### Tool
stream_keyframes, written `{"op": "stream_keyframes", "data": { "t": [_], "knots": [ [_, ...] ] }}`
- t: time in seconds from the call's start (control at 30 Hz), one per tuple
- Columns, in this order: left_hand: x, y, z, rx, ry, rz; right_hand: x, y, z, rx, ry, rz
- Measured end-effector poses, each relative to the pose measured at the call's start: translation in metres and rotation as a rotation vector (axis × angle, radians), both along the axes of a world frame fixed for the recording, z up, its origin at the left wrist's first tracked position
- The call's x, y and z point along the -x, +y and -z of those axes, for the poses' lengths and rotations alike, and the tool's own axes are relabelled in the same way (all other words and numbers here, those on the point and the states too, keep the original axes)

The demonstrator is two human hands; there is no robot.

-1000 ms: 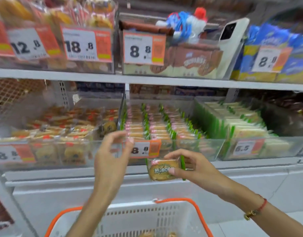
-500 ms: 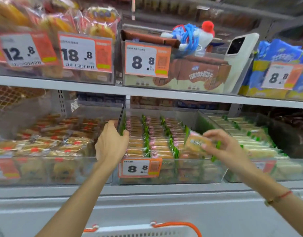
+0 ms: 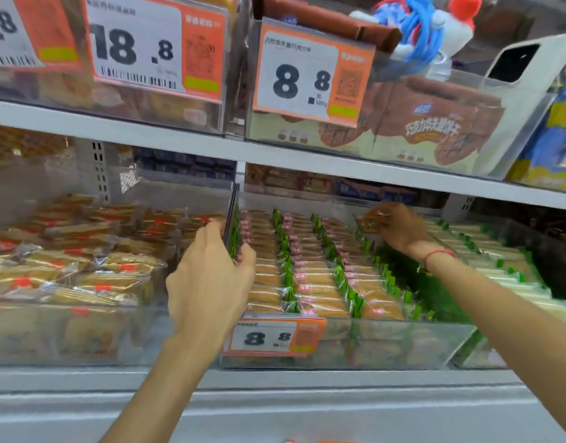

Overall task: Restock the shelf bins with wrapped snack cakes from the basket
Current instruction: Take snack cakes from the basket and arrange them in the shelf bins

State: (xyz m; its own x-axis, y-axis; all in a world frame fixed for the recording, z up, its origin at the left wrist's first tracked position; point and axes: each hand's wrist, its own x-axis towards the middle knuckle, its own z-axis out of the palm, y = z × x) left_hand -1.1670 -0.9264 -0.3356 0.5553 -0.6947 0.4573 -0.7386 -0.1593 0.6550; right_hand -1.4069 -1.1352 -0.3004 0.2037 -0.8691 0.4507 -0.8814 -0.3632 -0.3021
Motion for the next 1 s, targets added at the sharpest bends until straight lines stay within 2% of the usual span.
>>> {"op": "stream_keyframes", "data": {
  "t": [0.1,0.13,0.27,0.47,0.73,0.83,1.0],
  "knots": [
    [0.0,0.0,0.0,-0.002,-0.009,-0.017,-0.003,-0.014,0.001,-0.111,-0.014,-0.104],
    [-0.001,0.0,0.0,0.003,-0.011,-0.022,-0.002,-0.022,0.004,-0.101,0.008,-0.102],
    [-0.001,-0.002,0.003,0.0,-0.022,-0.015,-0.003,-0.037,0.014,0.044,0.302,-0.002],
    [-0.002,-0.003,0.003,0.001,-0.021,-0.014,-0.01,-0.044,0.013,0.103,0.454,0.031],
    [-0.003,-0.003,0.005,0.008,-0.032,-0.021,-0.01,-0.043,0.012,0.153,0.588,-0.052],
    [-0.001,-0.002,0.003,0.017,-0.039,-0.037,-0.008,-0.042,0.019,0.191,0.555,-0.033],
    [0.002,-0.001,0.0,0.018,-0.021,-0.044,-0.002,-0.041,0.012,0.01,0.474,-0.062]
  ]
}}
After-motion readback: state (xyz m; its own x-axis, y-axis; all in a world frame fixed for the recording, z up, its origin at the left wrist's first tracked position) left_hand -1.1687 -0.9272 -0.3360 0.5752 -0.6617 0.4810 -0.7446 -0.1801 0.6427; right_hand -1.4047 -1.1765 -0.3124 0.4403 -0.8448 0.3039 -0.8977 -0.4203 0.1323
